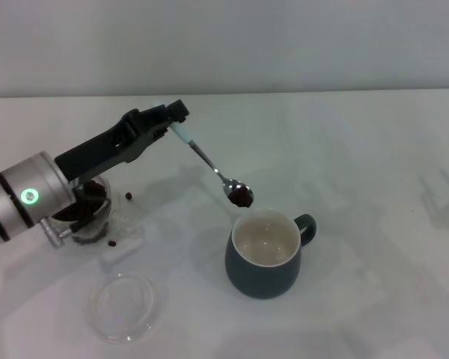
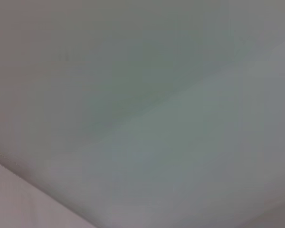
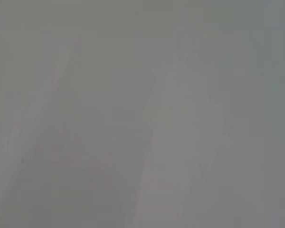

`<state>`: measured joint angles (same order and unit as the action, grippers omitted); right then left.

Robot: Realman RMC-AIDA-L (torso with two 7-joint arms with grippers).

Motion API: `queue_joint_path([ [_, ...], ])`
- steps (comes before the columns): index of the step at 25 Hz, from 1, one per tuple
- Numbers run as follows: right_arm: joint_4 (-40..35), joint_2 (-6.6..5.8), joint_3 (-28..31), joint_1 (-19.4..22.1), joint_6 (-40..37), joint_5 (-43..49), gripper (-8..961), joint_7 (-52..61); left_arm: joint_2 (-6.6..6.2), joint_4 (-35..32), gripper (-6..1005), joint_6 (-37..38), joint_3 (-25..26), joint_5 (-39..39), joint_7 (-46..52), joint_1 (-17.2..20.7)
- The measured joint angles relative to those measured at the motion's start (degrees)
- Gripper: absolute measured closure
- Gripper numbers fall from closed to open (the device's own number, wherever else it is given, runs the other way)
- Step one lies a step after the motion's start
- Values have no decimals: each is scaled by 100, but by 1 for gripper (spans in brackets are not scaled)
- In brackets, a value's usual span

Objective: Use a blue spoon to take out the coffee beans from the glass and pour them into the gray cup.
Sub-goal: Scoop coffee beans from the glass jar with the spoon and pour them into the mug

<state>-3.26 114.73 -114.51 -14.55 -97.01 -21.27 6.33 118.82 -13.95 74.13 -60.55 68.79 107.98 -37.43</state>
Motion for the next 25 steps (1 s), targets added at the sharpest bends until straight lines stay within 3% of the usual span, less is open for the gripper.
queue_joint_path([
  [15, 0, -4, 0, 12, 15, 0, 559, 0, -9, -115, 866, -581, -673, 68, 5, -507],
  [25, 10, -4, 0, 22, 42, 0, 558, 0, 0, -263, 866, -910, -773, 378, -140, -680],
])
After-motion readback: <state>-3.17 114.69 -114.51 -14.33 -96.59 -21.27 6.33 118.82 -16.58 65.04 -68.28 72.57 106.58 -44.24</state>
